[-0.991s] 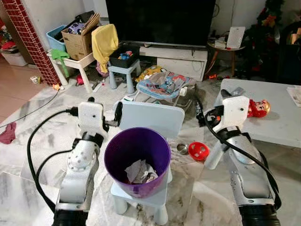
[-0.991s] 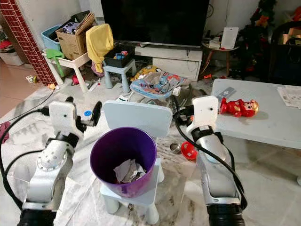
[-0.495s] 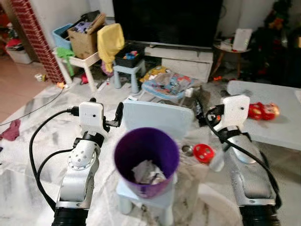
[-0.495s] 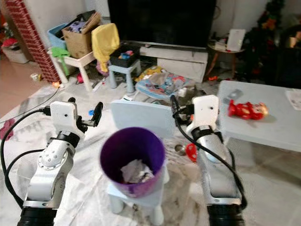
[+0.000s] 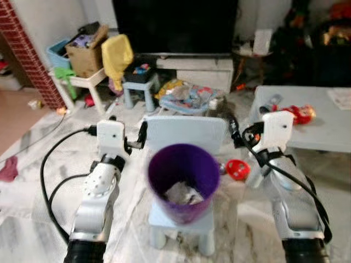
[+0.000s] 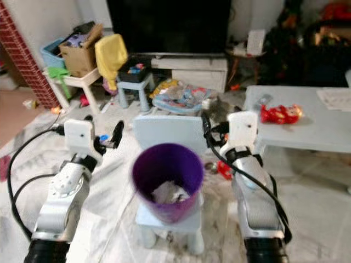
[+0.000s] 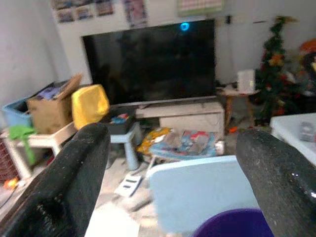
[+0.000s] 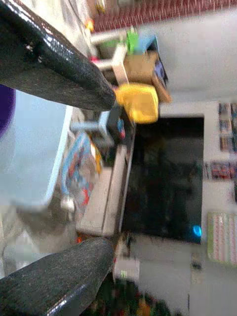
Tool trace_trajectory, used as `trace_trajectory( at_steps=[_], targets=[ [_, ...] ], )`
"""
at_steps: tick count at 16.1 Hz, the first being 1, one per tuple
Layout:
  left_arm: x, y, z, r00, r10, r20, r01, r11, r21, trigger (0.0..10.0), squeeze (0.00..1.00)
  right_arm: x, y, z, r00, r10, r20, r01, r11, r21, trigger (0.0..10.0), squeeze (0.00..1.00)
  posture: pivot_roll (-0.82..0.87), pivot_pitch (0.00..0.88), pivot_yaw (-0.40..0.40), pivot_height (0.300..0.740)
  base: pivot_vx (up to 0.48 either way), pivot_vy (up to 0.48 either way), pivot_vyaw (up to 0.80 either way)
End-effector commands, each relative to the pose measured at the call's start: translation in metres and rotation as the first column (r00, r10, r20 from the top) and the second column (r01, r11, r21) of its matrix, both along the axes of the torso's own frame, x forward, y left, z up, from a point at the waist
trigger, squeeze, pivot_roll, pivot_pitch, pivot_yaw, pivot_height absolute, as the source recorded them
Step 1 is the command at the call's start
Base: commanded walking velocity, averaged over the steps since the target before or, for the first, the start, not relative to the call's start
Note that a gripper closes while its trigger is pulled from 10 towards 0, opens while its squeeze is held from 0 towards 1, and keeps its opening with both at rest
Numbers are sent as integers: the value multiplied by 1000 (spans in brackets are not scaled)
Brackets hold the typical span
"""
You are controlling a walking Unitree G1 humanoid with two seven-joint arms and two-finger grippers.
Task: Picking trash to rubbish bin
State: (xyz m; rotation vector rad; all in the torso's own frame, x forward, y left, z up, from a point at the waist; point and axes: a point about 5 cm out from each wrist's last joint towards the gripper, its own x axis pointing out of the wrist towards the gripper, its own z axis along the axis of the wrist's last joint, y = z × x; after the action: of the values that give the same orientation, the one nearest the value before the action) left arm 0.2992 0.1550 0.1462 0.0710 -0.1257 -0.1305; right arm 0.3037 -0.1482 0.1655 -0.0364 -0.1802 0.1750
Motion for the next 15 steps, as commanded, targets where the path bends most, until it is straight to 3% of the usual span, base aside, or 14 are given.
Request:
trace_trajectory(
  at_steps=[1,6,13,15],
  targets=[
    [1,8,-2,1000,30,-6,-30,1000,6,10000,0,0,10,9,999,30,33,-30,1000,4,10000,0,-89,0,34,740,0,480,0],
    [1,7,-4,999,32,-6,-32,999,0,10000,0,1,10,11,999,33,36,-34,999,7,10000,0,-89,0,33,740,0,480,0],
    [1,4,-1,1000,9,14,-9,1000,-9,10000,0,1,11,13,999,39,32,-40,999,26,10000,0,-94,0,33,740,0,0,0],
    [2,5,-2,1000,17,1,-17,999,-42,10000,0,2,11,13,999,38,26,-38,999,27,10000,0,-95,0,33,740,0,0,-800]
  ],
)
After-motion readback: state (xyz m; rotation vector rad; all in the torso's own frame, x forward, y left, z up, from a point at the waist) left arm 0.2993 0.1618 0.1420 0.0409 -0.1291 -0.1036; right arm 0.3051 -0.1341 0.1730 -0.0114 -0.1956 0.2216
